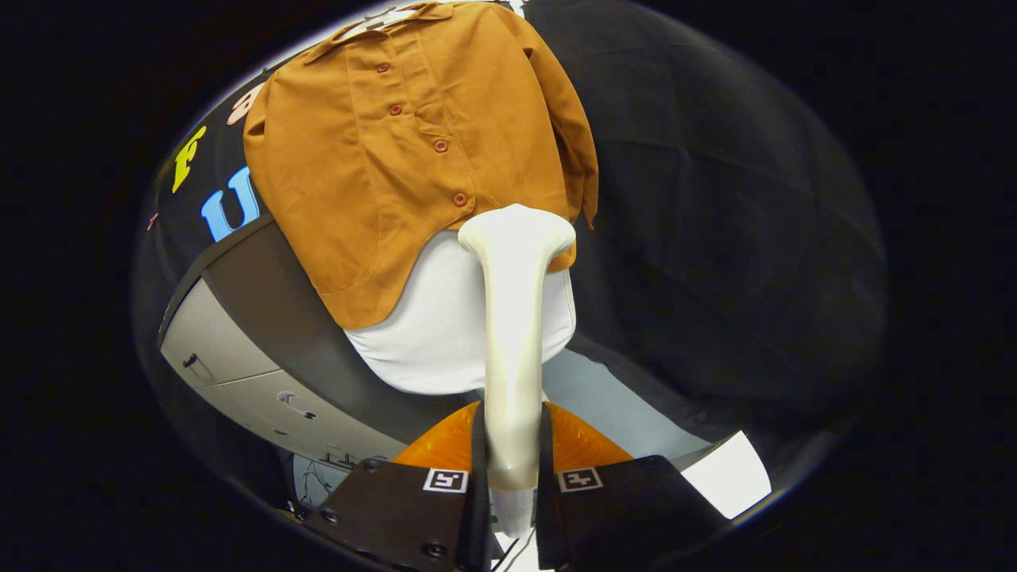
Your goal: Iron the clothes twice with a garment steamer, once on the left side and once on the right side.
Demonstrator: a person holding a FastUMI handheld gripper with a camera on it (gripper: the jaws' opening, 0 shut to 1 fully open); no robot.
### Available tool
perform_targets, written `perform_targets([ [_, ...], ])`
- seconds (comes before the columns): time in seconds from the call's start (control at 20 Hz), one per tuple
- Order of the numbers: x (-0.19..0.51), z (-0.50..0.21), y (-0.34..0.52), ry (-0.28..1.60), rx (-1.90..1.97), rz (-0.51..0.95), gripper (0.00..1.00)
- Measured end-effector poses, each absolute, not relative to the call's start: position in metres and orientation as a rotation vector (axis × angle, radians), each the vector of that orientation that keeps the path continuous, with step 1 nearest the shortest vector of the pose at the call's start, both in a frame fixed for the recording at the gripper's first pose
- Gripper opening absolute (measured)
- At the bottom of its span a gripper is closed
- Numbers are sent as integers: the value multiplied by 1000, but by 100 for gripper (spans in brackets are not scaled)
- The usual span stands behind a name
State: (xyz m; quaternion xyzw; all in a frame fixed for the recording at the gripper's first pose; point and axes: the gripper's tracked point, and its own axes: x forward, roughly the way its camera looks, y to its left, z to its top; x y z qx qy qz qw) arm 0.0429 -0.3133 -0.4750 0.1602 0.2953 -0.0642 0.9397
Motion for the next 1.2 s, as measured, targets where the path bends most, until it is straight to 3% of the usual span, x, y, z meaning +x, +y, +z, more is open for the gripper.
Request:
perform_targets([
  [0.3, 13, -445, -295, 571, 304, -128, 26],
  [1.2, 49, -207, -247, 218, 228, -104, 26],
])
